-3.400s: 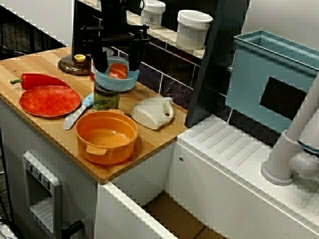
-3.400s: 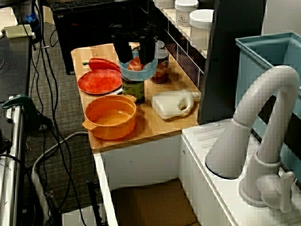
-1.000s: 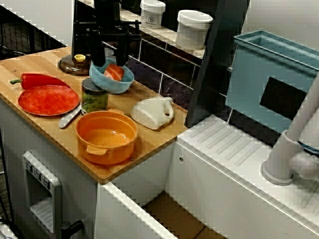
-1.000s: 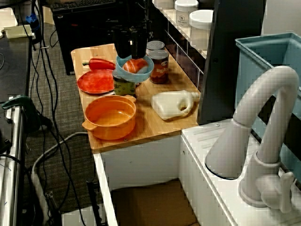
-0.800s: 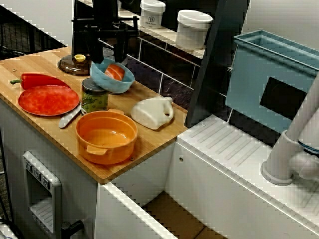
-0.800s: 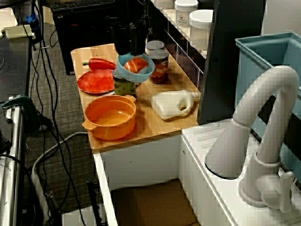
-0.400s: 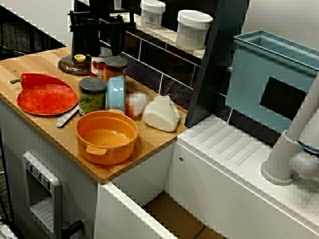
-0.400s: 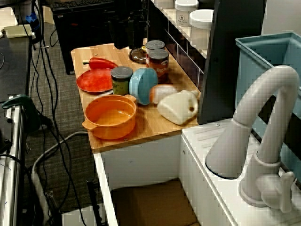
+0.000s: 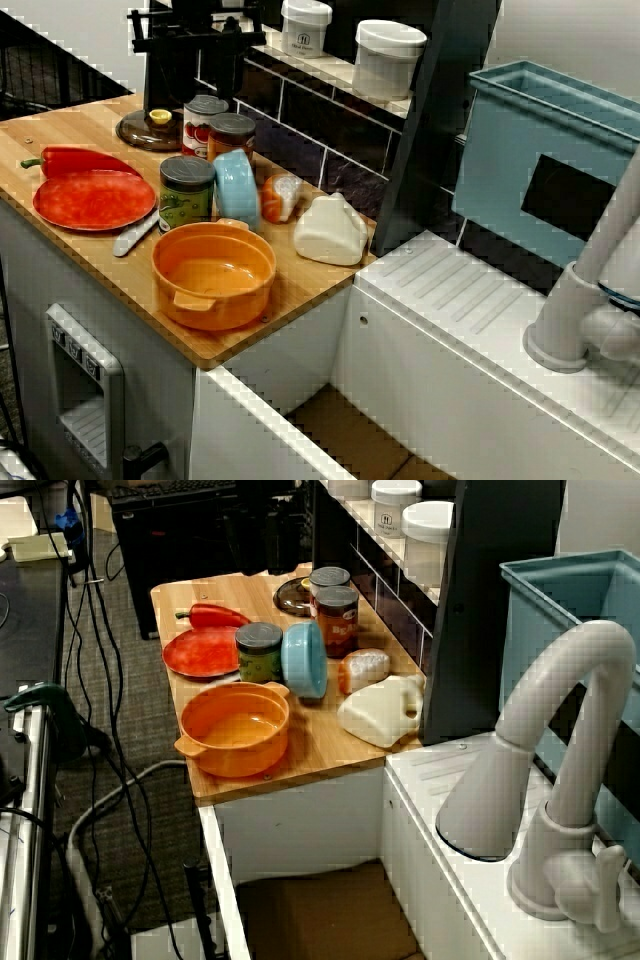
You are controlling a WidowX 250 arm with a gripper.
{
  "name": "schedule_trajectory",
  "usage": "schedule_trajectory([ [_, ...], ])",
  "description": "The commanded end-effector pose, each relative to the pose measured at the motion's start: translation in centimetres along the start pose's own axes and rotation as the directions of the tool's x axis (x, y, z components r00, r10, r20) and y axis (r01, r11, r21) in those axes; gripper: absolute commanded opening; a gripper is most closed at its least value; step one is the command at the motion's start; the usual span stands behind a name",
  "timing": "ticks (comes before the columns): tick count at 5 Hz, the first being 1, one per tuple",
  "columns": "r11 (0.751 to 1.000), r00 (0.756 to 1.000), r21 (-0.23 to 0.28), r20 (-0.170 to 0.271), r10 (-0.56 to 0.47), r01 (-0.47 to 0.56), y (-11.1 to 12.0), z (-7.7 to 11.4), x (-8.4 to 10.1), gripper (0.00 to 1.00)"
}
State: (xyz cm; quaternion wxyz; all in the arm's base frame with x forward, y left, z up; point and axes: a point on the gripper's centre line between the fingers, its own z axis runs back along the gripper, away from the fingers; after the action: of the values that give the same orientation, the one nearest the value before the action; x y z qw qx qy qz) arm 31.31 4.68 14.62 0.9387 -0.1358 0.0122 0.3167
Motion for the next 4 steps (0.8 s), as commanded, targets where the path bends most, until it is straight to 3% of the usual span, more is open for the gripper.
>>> schedule_trajectory([
  [1, 1.000, 0.995, -0.009, 0.094, -0.016, 0.017, 2.0, 0.7, -0.5, 0.00],
  [4, 0.999, 0.990, -0.026, 0.133, 0.050, -0.047, 5.0, 0.7, 2.1, 0.00],
])
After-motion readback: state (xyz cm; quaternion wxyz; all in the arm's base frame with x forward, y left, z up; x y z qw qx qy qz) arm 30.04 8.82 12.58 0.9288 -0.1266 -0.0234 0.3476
